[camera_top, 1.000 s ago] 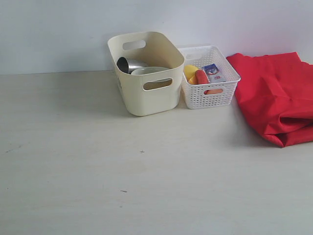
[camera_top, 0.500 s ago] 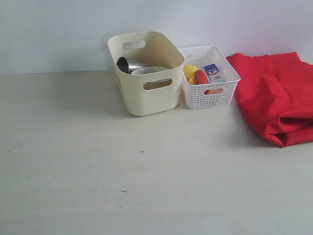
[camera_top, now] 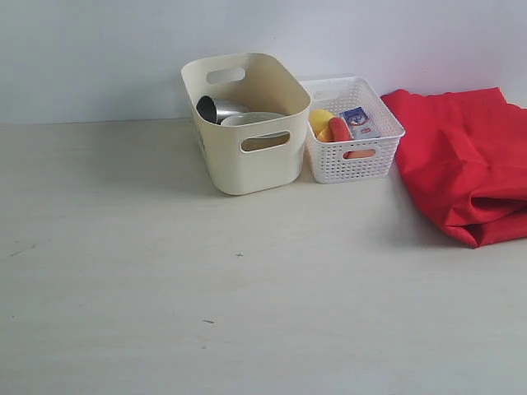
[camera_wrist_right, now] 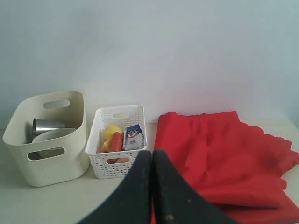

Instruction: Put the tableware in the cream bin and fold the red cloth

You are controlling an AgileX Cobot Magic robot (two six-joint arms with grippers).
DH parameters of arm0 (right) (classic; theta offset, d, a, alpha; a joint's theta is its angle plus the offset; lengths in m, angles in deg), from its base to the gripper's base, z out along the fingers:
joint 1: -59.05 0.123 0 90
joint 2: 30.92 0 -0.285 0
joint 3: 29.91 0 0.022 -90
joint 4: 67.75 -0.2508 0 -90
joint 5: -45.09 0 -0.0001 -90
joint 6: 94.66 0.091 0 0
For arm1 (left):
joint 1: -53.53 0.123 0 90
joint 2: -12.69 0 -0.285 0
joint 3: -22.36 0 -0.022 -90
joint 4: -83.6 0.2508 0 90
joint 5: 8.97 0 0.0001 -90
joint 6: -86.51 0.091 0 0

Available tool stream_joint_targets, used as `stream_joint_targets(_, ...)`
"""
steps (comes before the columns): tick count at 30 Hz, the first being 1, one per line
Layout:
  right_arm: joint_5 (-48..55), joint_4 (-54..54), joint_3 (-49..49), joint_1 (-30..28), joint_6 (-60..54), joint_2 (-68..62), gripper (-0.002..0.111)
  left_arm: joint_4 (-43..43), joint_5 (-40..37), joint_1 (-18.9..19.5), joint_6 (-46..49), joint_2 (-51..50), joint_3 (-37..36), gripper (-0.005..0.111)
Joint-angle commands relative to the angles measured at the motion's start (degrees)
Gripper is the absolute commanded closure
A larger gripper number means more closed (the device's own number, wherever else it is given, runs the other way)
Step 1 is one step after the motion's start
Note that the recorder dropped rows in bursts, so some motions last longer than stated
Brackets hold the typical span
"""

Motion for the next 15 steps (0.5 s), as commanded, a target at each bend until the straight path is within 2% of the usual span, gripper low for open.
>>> stream_joint_targets(1, -0.3, -0.1, -0.2, 0.1, 0.0, 0.2, 0.108, 0.2, 0.4, 0.2, -0.2, 0.3, -0.2, 0.107)
stream_joint_targets(12, 0.4, -3.5, -0.2, 0.2, -0.7, -0.2, 0.108, 0.2, 0.4, 0.2, -0.2, 0.3, -0.2, 0.107)
stream_joint_targets(15, -0.6, -3.4, -2.2, 2.2, -2.6, 1.3, 0.108, 0.2, 0.4, 0.2, -0.2, 0.3, -0.2, 0.107)
